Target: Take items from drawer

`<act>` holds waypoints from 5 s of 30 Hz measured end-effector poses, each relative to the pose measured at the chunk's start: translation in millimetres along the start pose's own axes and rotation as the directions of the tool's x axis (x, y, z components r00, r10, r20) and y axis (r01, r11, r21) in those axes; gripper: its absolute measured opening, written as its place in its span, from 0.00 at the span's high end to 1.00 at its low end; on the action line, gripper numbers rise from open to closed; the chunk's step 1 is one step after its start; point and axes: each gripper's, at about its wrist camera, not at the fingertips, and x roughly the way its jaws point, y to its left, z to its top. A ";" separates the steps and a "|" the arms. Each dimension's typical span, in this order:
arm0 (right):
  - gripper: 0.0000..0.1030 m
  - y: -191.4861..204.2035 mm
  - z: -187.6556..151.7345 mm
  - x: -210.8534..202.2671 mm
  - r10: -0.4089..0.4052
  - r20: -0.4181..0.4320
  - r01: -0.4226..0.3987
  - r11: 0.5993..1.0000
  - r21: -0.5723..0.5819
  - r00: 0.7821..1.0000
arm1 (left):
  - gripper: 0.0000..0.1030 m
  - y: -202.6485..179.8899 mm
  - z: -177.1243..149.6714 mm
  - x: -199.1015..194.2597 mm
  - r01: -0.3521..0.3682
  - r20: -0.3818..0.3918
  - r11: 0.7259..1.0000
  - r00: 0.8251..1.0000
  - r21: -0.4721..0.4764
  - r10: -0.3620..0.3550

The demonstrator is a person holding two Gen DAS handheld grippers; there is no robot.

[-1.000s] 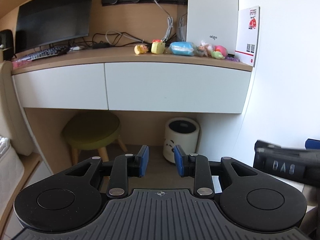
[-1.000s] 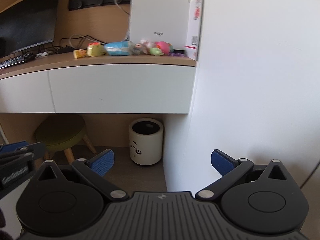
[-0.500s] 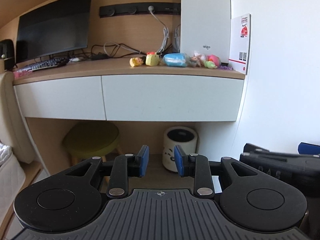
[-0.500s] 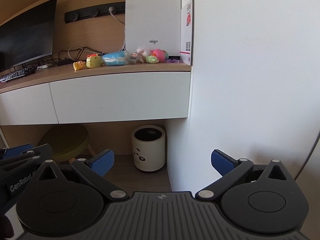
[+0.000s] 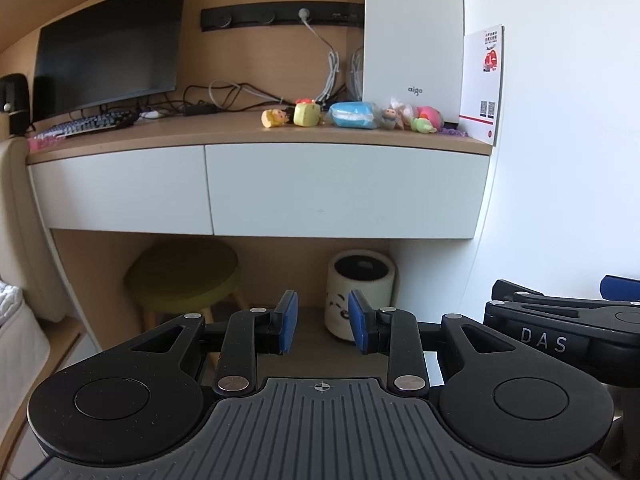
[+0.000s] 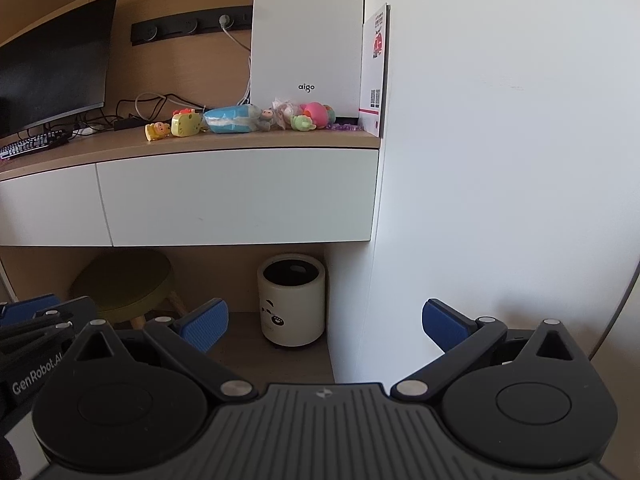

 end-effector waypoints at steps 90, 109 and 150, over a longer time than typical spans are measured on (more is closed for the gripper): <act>0.00 0.5 -11.0 1.8 -0.013 -0.028 0.014 1.000 0.027 1.000 | 0.70 0.6 -3.8 2.4 0.003 -0.013 1.000 1.000 -0.012 -0.003; 0.00 0.6 -10.7 1.9 -0.014 -0.029 0.015 1.000 0.027 0.999 | 0.70 0.0 -4.2 1.7 0.002 -0.012 1.000 1.000 -0.013 -0.002; 0.00 -2.8 10.7 15.8 -0.003 -0.035 0.004 1.000 0.031 0.999 | 0.83 -8.3 4.2 19.7 0.029 0.014 0.999 0.999 0.033 -0.029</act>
